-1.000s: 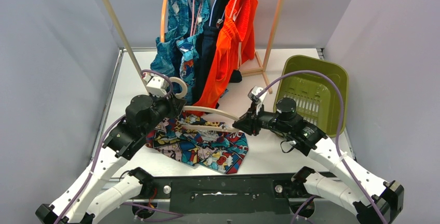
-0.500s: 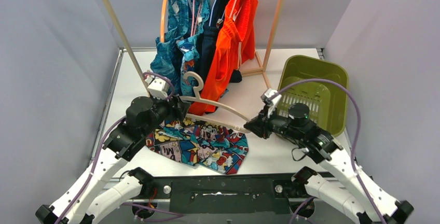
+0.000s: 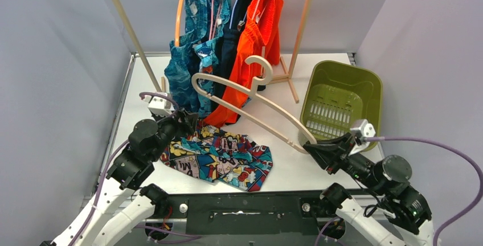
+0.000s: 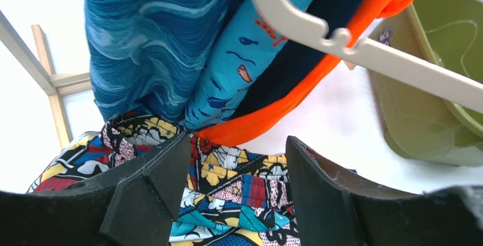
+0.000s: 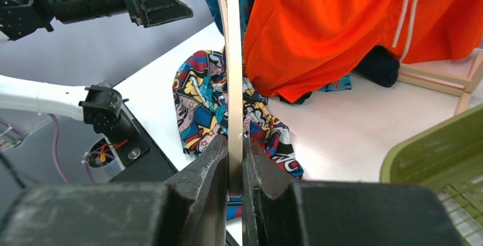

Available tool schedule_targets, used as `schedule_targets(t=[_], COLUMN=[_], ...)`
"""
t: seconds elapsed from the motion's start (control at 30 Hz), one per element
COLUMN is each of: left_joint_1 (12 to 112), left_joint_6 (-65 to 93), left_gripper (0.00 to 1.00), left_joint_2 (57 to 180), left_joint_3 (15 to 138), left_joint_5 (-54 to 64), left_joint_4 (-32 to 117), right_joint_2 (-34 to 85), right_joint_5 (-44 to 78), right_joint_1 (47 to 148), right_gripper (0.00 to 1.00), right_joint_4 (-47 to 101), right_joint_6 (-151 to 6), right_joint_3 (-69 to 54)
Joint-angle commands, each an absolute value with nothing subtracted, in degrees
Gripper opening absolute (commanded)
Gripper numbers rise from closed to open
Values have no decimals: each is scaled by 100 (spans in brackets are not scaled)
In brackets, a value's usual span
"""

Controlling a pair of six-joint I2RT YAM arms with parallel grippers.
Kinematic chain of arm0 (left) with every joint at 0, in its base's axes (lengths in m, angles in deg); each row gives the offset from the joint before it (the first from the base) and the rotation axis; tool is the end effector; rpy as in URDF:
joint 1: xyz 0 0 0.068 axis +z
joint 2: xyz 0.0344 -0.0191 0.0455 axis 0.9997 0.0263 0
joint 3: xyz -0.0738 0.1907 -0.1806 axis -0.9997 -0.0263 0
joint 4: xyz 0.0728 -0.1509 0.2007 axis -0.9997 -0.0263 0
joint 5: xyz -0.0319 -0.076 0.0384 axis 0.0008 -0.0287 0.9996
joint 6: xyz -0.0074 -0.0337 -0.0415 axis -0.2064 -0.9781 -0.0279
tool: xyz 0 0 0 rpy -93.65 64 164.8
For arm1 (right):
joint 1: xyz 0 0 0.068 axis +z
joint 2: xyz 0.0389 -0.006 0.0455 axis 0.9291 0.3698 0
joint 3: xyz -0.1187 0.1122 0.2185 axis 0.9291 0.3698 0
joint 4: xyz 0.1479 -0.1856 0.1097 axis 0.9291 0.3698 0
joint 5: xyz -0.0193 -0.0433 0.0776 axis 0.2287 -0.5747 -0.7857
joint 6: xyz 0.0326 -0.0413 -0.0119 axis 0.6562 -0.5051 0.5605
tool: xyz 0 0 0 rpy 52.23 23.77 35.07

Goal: Remove the shorts from the hanger
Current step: Place the hanger on the clothes rod.

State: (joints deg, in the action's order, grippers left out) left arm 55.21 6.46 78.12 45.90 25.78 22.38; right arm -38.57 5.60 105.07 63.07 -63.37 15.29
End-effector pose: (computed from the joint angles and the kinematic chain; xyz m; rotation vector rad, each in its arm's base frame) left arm 0.1267 -0.0740 0.3315 0.0634 1.7895 -0.4702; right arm 0.0256 0.0338 0.3795 -0.5735 1.5861 0.9734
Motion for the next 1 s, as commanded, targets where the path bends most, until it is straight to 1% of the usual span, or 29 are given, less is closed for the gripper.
schedule_targets(t=[0.0, 0.13, 0.23, 0.3, 0.47, 0.63, 0.73, 0.83, 0.97], left_joint_1=[5524, 5526, 5518, 5519, 5523, 5519, 5524, 5524, 5519], left_joint_6=[479, 457, 457, 465, 482, 513, 533, 551, 654], left_gripper=[61, 64, 64, 64, 64, 65, 65, 65, 68], left_joint_2=[7395, 6999, 6952, 7024, 7238, 7382, 7432, 7502, 7720], left_joint_3=[4516, 4354, 4340, 4366, 4404, 4388, 4371, 4349, 4413], left_joint_5=[3087, 3264, 3284, 3272, 3334, 3417, 3439, 3458, 3509], left_joint_4=[2989, 3219, 3200, 3128, 2988, 2942, 2901, 2870, 2830], right_joint_2=[-4387, -4980, -5188, -5232, -5218, -5073, -4813, -4288, -3282], right_joint_5=[1099, 1823, 2354, 2550, 3486, 3945, 4268, 4690, 5130], right_joint_1=[10553, 10554, 10579, 10598, 10577, 10536, 10532, 10523, 10522], right_gripper=[0, 0, 0, 0, 0, 0, 0, 0, 0], right_joint_4=[6166, 5650, 5433, 5286, 4776, 4180, 4054, 4104, 4030], right_joint_6=[-6276, -6321, -6354, -6388, -6360, -6448, -6334, -6248, -6354], right_joint_3=[1419, 1596, 1740, 1820, 2089, 2473, 2539, 2410, 2074])
